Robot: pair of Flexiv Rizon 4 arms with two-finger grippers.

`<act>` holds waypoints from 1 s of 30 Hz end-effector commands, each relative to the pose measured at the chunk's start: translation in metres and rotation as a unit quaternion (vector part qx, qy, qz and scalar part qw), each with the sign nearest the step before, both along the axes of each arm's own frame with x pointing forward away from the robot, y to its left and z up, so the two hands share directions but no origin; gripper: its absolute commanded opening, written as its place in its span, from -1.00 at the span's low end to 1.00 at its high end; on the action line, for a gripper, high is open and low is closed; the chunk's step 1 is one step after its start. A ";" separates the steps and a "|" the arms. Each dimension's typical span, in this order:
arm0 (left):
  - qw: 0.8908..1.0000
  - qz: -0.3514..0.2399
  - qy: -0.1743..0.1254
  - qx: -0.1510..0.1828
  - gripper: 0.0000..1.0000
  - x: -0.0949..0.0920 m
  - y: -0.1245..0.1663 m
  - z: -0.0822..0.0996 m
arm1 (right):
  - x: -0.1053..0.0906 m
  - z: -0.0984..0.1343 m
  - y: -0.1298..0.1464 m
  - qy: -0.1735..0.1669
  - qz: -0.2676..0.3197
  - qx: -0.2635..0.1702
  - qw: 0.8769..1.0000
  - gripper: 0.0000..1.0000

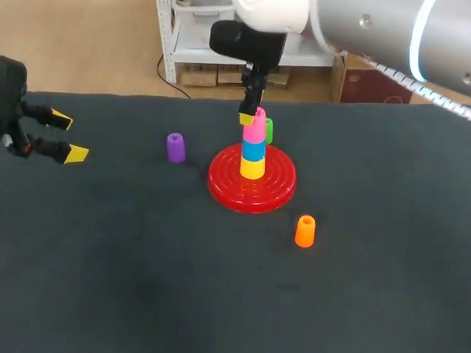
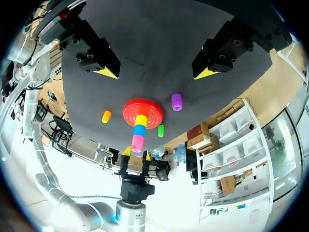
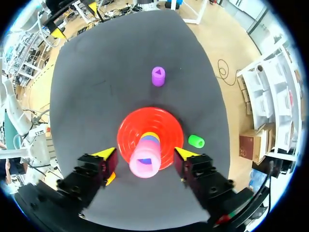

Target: Pick up and stack the cylinders on the red base in this order: pink,purple,orange,green

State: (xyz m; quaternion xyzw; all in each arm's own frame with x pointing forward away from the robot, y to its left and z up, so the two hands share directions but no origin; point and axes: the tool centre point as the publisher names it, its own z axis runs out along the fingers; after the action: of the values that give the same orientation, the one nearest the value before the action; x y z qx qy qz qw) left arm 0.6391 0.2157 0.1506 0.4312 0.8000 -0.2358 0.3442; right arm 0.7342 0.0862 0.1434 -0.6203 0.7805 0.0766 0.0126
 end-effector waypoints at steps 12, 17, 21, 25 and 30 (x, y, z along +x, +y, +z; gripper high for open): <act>1.000 -0.001 -0.002 -0.001 1.00 0.000 0.001 -0.002 | -0.053 0.022 -0.006 -0.060 0.081 0.035 0.994 1.00; 1.000 -0.001 -0.002 -0.001 1.00 0.000 0.001 -0.002 | -0.044 0.011 0.003 -0.058 0.121 0.025 0.991 1.00; 1.000 -0.001 -0.002 -0.001 1.00 0.000 0.001 -0.002 | -0.032 0.005 0.013 -0.063 0.141 0.019 0.988 1.00; 1.000 -0.001 -0.002 -0.001 1.00 0.000 0.001 -0.002 | -0.019 -0.003 0.025 -0.058 0.139 0.012 0.988 1.00; 1.000 -0.001 -0.002 -0.001 1.00 0.000 0.001 -0.002 | 0.006 -0.017 0.048 -0.053 0.104 0.016 0.993 1.00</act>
State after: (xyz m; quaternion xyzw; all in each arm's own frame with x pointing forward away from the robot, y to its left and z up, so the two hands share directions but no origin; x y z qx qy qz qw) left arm 0.6391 0.2157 0.1506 0.4312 0.8000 -0.2358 0.3442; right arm 0.7144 0.1161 0.1352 -0.7053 0.7031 0.0448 0.0782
